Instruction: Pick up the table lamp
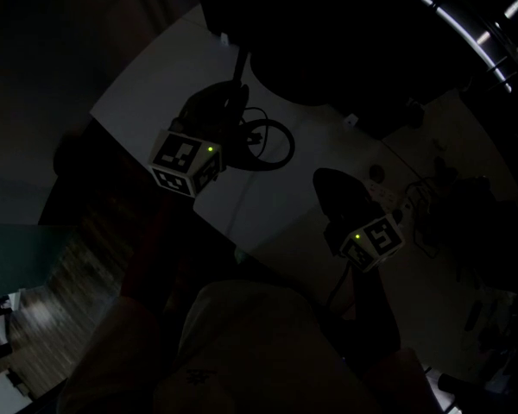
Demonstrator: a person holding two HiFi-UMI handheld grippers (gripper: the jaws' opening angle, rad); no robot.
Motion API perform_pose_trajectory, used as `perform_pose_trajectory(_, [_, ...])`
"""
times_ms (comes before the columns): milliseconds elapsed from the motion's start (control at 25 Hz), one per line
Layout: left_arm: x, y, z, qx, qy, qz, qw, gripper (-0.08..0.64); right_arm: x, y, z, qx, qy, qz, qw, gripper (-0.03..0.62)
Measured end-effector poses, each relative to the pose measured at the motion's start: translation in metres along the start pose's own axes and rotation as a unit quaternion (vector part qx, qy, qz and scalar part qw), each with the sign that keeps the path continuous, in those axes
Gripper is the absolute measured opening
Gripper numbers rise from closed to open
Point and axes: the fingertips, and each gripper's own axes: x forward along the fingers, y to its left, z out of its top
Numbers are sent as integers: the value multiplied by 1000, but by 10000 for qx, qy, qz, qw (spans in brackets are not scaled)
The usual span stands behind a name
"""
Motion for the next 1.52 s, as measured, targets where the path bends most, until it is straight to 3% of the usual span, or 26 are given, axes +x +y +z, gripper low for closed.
perform_pose_trajectory(640, [-23, -7, 42, 0, -182, -97, 9998, 46, -22, 6, 55, -251, -363, -219, 9988, 8])
perform_pose_trajectory(960, [-33, -7, 43, -131, -223, -65, 9996, 46, -33, 2, 58, -276, -408, -390, 9980, 6])
perform_pose_trajectory(1520, [-38, 1, 37, 17, -124, -44, 9999, 46, -33, 5, 51, -261, -334, -481, 9979, 6])
